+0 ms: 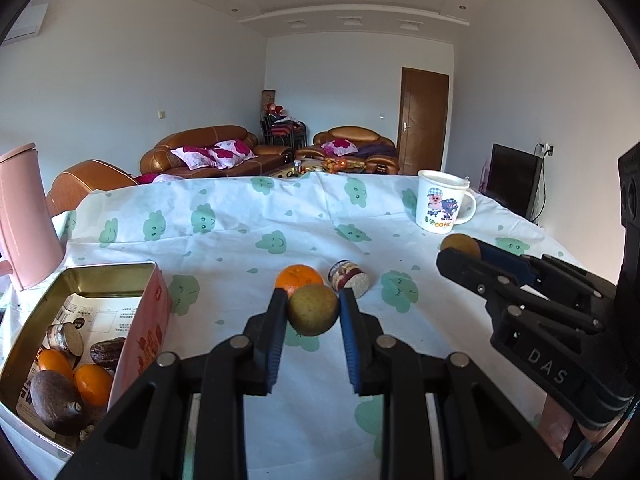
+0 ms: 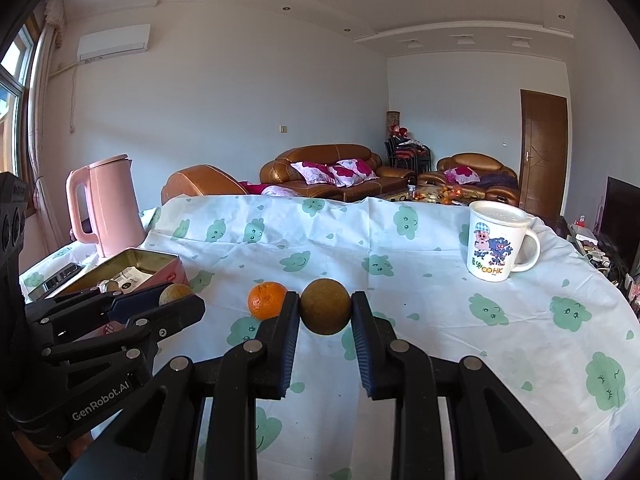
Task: Organize fruits
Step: 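Carry a yellow fruit with the left tool while the right tool carries another yellow fruit, then open the left tool over the tin while the right tool releases its yellow fruit there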
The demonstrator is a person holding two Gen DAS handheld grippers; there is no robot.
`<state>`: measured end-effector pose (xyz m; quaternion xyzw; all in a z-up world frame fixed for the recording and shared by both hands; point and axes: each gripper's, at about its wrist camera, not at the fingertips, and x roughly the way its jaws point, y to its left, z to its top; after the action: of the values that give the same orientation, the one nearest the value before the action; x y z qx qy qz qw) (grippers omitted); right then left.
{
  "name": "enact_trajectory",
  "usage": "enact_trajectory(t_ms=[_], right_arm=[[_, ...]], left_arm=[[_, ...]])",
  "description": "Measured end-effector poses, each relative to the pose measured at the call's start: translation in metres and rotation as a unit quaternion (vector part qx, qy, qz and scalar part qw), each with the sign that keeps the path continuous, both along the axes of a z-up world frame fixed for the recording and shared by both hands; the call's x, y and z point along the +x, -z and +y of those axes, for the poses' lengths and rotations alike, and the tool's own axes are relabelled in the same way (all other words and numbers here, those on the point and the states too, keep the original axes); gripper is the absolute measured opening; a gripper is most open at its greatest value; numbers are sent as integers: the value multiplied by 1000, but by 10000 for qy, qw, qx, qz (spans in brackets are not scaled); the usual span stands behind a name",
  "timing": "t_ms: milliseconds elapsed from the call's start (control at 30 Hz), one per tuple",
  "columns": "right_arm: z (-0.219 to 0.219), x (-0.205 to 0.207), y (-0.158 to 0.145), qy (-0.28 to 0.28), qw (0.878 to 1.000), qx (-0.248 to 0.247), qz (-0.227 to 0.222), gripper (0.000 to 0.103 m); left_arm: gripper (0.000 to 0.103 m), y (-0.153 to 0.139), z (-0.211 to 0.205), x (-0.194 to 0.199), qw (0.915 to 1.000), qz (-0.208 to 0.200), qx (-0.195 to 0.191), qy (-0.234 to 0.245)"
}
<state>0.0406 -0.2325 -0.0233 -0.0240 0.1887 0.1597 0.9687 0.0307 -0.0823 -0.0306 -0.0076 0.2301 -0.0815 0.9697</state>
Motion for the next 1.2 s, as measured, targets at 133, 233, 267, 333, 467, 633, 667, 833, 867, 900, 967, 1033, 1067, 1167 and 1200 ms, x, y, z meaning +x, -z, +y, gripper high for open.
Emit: enact_trajectory(t_ms=[133, 233, 267, 333, 467, 633, 667, 833, 867, 900, 967, 1033, 1067, 1167, 1200], right_arm=[[4, -3, 0, 19, 9999, -89, -66, 28], [7, -3, 0, 17, 9998, -187, -55, 28], [9, -2, 1, 3, 9998, -218, -21, 28], [11, 0, 2, -10, 9996, -293, 29, 28], [19, 2, 3, -74, 9990, -428, 125, 28], [37, 4, -2, -279, 9983, -486, 182, 28], [41, 5, -3, -332, 9983, -439, 209, 28], [68, 13, -12, -720, 9964, -205, 392, 28], [77, 13, -13, -817, 9956, -203, 407, 28], [85, 14, -15, -915, 9947, -206, 417, 28], [102, 13, -18, -1109, 9927, -224, 418, 28], [119, 12, -23, -1284, 9906, -262, 382, 28], [127, 12, -26, -1367, 9896, -286, 356, 28], [149, 11, -32, -1599, 9861, -300, 320, 28], [156, 11, -33, -1680, 9848, -283, 337, 28]], left_arm=[[27, -1, 1, -2, 10000, -61, -38, 3], [27, -1, 2, -3, 10000, -89, -29, 1], [27, -1, 2, -3, 10000, -75, -26, 16], [27, -1, 2, -3, 10000, -48, -7, 43], [27, -2, 3, -7, 9999, -5, 5, 106], [27, -10, 17, -13, 9999, -67, -10, 76], [27, -12, 22, -14, 9999, -94, -11, 32], [27, -21, 54, -18, 9994, -170, 17, -307], [27, -22, 61, -18, 9991, -170, 29, -388], [27, -23, 69, -18, 9987, -164, 32, -477], [27, -23, 86, -17, 9977, -130, 39, -663], [27, -22, 102, -17, 9964, -82, 39, -837], [27, -21, 110, -16, 9958, -45, 39, -915], [27, -19, 131, -15, 9933, 62, 69, -1150], [27, -18, 137, -15, 9924, 103, 96, -1225]])
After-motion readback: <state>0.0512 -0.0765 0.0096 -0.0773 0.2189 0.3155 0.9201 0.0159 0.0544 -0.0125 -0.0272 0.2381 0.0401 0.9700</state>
